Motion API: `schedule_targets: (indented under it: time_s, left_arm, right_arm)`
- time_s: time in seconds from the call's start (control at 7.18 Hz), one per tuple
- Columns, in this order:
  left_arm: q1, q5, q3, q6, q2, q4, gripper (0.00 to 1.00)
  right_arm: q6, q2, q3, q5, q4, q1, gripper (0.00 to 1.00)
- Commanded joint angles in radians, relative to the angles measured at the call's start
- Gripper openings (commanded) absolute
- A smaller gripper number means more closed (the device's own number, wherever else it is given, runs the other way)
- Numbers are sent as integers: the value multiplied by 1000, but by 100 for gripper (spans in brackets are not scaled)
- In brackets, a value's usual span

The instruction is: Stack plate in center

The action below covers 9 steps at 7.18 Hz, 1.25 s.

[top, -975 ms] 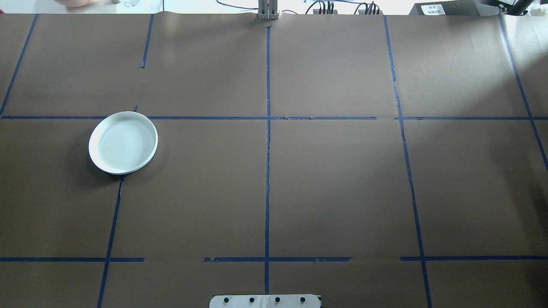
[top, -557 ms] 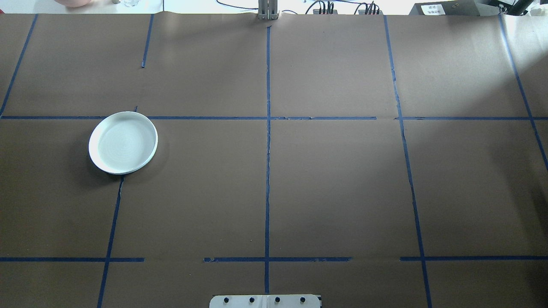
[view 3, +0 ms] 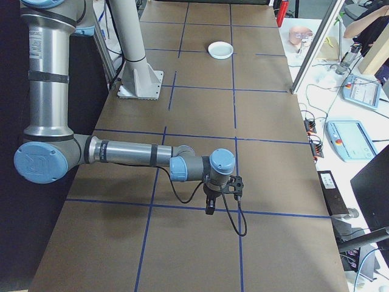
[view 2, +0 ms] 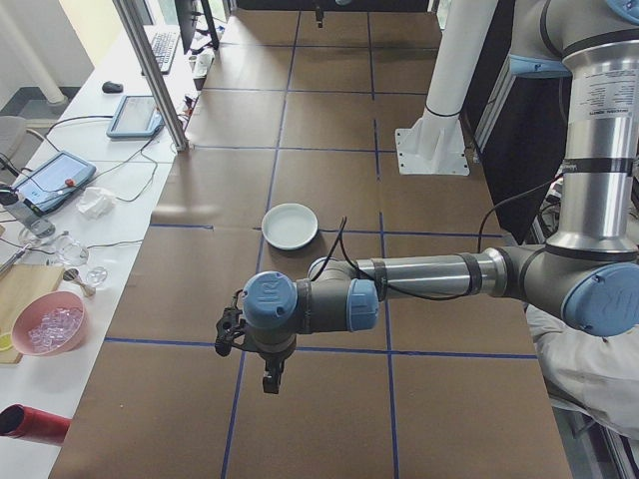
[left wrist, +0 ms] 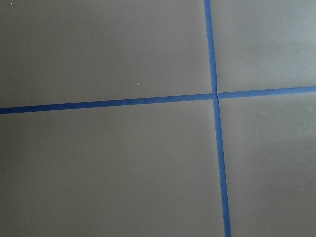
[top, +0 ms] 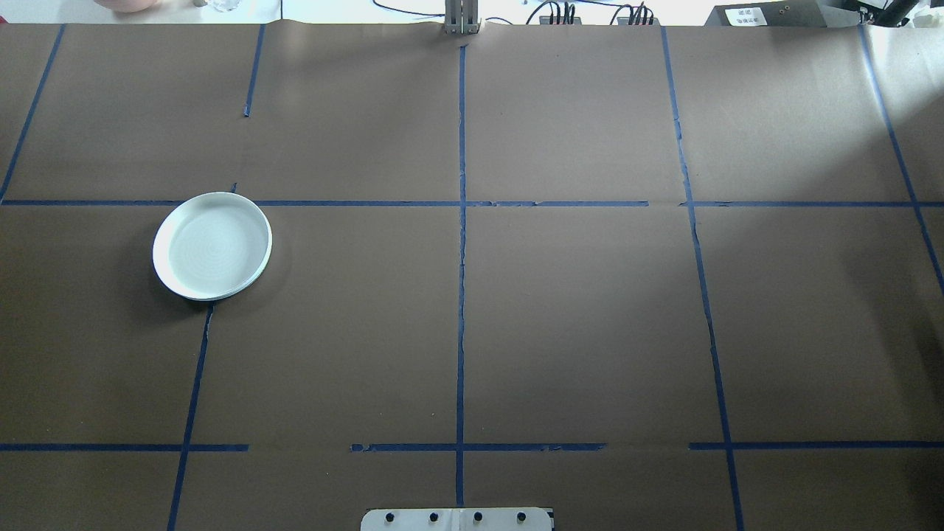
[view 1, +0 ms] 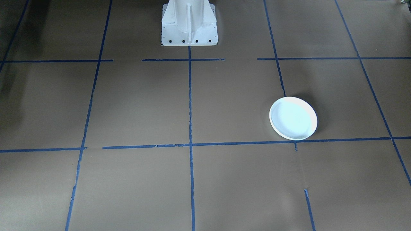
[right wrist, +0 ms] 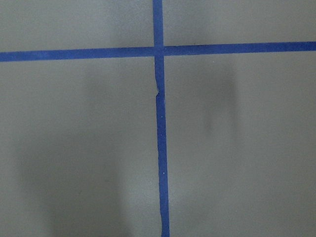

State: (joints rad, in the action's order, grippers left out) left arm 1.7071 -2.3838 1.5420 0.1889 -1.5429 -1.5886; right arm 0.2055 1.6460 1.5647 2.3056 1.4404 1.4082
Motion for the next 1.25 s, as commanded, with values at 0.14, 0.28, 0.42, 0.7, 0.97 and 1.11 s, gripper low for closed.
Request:
schedule_targets:
  time_s: [0.14, 0.28, 0.42, 0.7, 0.97, 1.11]
  left_arm:
    - [0, 9, 6, 38, 6, -10, 100]
    - [0, 9, -2, 137, 4, -5, 100]
    - [-1, 8, -22, 133, -11, 1, 100]
    - [0, 6, -22, 126, -9, 4, 100]
    - [0, 6, -22, 127, -6, 9, 100]
    - [0, 5, -22, 127, -5, 9, 100]
  right_arm:
    - [0, 0, 0, 0, 0, 0, 100]
    - [0, 0, 0, 0, 0, 0, 100]
    - [0, 0, 0, 0, 0, 0, 100]
    - [0, 0, 0, 0, 0, 0, 100]
    - [0, 0, 0, 0, 0, 0, 100]
    - [0, 0, 0, 0, 0, 0, 100]
